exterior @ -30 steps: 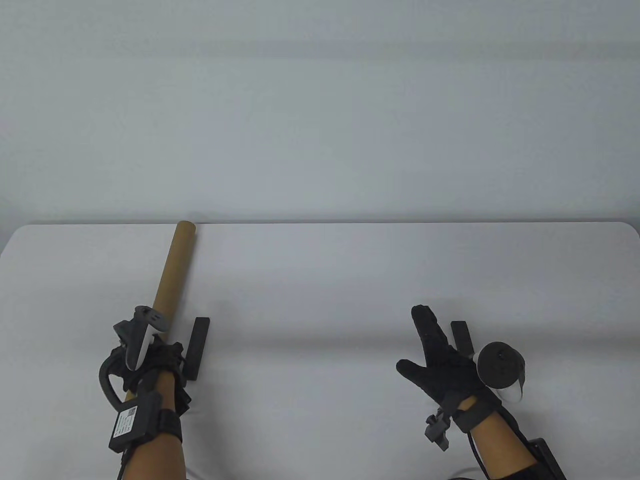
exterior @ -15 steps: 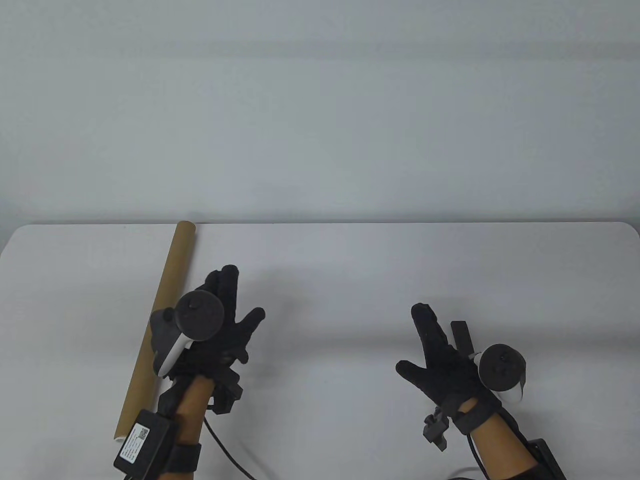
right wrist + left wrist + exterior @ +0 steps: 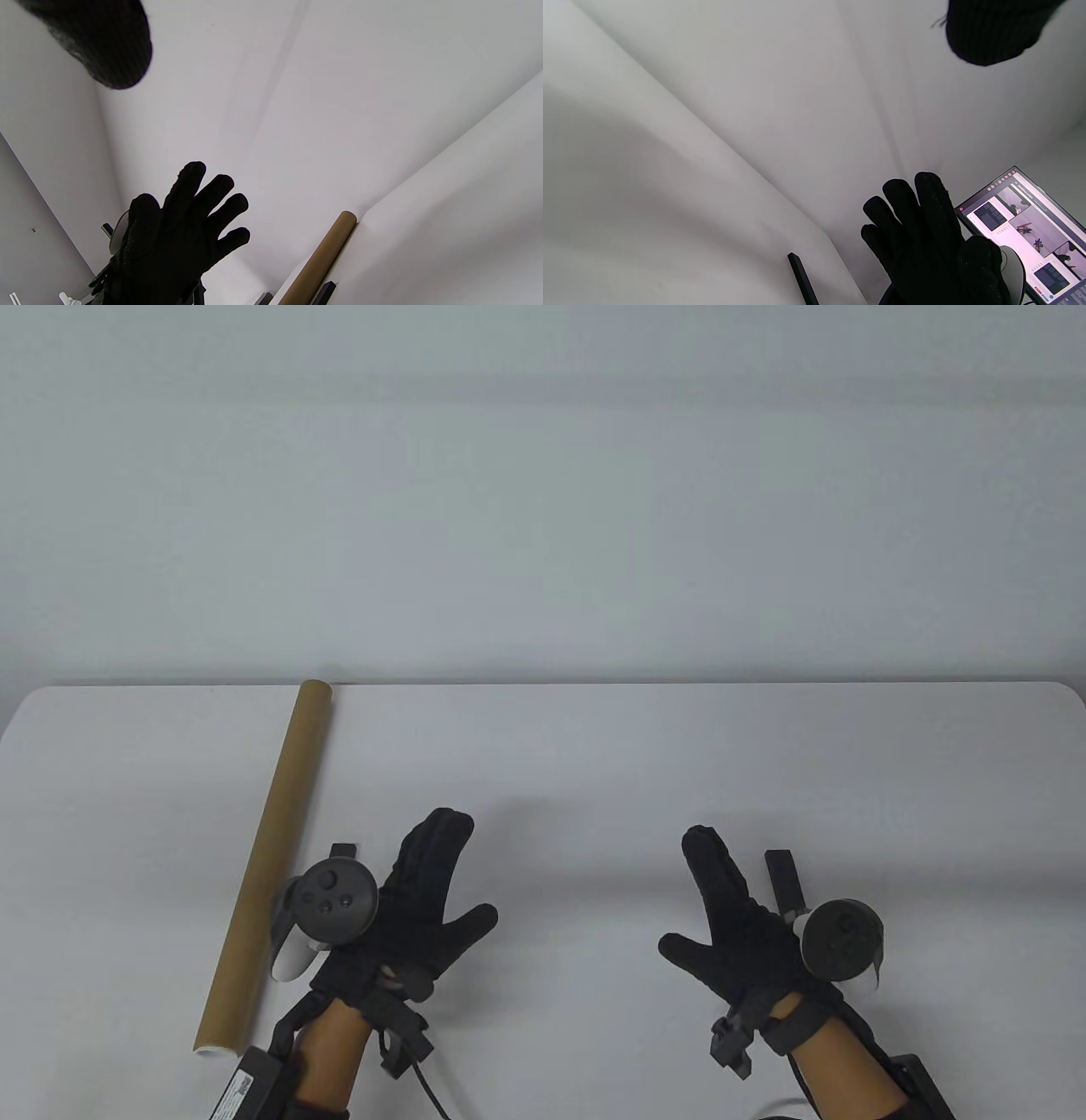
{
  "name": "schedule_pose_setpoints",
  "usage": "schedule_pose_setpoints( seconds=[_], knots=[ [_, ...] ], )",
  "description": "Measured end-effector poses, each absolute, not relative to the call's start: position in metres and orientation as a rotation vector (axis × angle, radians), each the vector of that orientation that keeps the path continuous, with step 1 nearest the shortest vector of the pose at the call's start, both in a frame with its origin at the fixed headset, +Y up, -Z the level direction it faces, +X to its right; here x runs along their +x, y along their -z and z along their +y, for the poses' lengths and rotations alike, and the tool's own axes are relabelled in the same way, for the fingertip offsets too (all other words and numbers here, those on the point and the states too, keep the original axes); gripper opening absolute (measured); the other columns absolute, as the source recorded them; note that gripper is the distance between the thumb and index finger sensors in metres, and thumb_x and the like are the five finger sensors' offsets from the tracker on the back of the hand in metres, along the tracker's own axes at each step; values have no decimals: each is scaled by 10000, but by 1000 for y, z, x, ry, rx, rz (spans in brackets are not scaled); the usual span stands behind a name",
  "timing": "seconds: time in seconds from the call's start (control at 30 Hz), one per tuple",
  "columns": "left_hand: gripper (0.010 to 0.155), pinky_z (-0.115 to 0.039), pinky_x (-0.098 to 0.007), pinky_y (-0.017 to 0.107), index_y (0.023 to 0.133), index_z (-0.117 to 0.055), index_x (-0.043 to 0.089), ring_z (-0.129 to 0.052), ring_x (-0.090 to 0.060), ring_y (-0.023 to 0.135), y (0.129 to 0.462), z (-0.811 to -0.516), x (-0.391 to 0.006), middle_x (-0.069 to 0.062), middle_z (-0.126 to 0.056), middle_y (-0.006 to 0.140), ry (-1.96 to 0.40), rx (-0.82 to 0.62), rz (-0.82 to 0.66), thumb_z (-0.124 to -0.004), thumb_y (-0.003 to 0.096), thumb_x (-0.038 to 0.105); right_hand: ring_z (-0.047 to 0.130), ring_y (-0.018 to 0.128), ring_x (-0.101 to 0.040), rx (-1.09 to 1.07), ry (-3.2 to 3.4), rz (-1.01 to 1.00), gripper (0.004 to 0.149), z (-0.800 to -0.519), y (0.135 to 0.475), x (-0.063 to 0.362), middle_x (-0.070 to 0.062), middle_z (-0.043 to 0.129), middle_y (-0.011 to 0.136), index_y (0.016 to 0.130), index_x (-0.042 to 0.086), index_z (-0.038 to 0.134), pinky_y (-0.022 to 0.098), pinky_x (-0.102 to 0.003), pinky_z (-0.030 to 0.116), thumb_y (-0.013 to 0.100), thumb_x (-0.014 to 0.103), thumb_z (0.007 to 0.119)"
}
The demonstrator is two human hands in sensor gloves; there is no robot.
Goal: Roll up map and store in mailing tube
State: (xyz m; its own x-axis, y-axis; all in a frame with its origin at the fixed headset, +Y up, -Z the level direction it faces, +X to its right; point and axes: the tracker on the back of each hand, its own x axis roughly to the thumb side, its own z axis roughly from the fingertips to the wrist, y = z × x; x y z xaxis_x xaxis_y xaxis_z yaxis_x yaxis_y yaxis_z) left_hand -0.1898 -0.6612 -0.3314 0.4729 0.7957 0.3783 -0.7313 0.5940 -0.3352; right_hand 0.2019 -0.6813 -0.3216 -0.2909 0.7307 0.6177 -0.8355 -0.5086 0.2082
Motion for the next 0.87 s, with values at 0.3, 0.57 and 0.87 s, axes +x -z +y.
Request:
schedule_pose_setpoints(
  seconds=[0.3,0.57,0.87],
  knots=[
    [921,-142,-659,773,1052,-84,502,1,-336,1143,339,-686,-192,74,7,1172,-952,-285,-570,-648,404,834,219,970,-643,831,-1958,-168,962,-686,322,199,-294,137,1123,1139,88,190,611,-723,280,562,591,772],
    [924,-121,-664,767,1050,-79,509,27,-336,1136,342,-696,-198,74,32,1165,-970,-335,-558,-650,403,839,214,973,-641,813,-1971,-140,962,-691,325,201,-291,131,1125,1139,93,186,614,-724,276,561,592,772],
    [925,-124,-665,768,1055,-84,503,21,-338,1138,342,-696,-197,73,26,1168,-973,-348,-563,-647,404,840,212,972,-642,802,-1969,-124,961,-692,326,201,-293,130,1124,1139,94,186,614,-724,274,562,590,772]
  ],
)
